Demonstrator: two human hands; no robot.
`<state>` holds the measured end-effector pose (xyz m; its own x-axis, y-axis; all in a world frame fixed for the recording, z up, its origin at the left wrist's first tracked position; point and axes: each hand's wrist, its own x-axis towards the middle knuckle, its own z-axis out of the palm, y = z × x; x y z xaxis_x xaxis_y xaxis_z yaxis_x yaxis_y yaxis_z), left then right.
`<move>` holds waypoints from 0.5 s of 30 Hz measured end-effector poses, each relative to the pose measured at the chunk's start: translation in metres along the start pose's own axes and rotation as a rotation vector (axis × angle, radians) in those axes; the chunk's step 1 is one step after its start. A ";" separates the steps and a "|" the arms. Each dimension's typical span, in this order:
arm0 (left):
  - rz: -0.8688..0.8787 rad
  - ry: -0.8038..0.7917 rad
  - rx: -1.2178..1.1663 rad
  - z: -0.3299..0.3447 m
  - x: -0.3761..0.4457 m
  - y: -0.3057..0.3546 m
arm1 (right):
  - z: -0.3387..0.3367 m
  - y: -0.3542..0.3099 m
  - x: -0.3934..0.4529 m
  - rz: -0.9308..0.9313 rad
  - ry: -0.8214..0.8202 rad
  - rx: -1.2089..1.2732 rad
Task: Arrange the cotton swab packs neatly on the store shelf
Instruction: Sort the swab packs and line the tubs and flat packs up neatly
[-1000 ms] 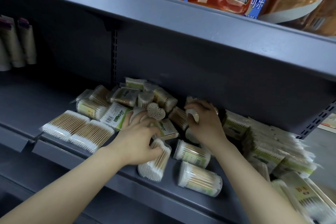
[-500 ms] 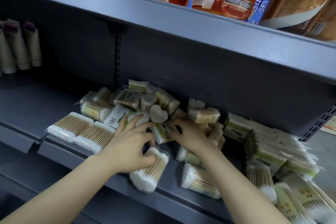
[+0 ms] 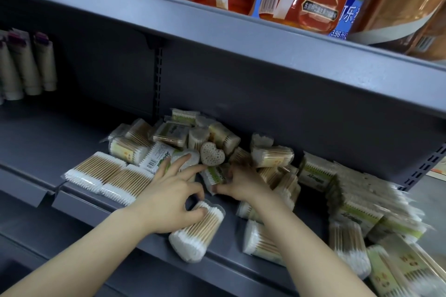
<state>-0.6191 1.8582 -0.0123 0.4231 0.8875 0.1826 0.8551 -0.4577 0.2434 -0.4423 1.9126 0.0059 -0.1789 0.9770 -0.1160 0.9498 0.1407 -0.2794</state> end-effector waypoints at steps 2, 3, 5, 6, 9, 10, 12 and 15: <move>0.008 0.014 -0.008 0.000 -0.001 0.001 | 0.001 0.000 0.001 0.020 -0.019 0.008; 0.012 0.026 -0.019 0.000 -0.001 0.001 | 0.002 0.000 0.002 0.027 -0.021 0.001; 0.015 0.047 -0.041 0.000 -0.002 0.002 | 0.004 0.000 0.003 0.041 -0.023 -0.022; 0.015 0.057 -0.049 0.000 -0.002 0.002 | 0.004 0.000 0.003 0.042 -0.026 -0.028; 0.014 0.086 -0.063 0.000 -0.002 0.002 | -0.001 -0.001 0.001 0.034 -0.028 -0.012; 0.013 0.092 -0.063 -0.001 -0.002 0.002 | -0.005 -0.001 -0.001 0.037 -0.024 -0.002; 0.010 0.094 -0.058 -0.001 -0.001 0.001 | -0.014 0.000 -0.007 0.040 -0.018 -0.003; 0.004 0.090 -0.052 -0.001 0.000 0.001 | -0.024 0.002 -0.014 0.029 0.009 -0.013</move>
<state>-0.6182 1.8575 -0.0112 0.3955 0.8786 0.2676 0.8360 -0.4651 0.2913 -0.4317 1.9029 0.0304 -0.1495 0.9820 -0.1157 0.9577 0.1147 -0.2641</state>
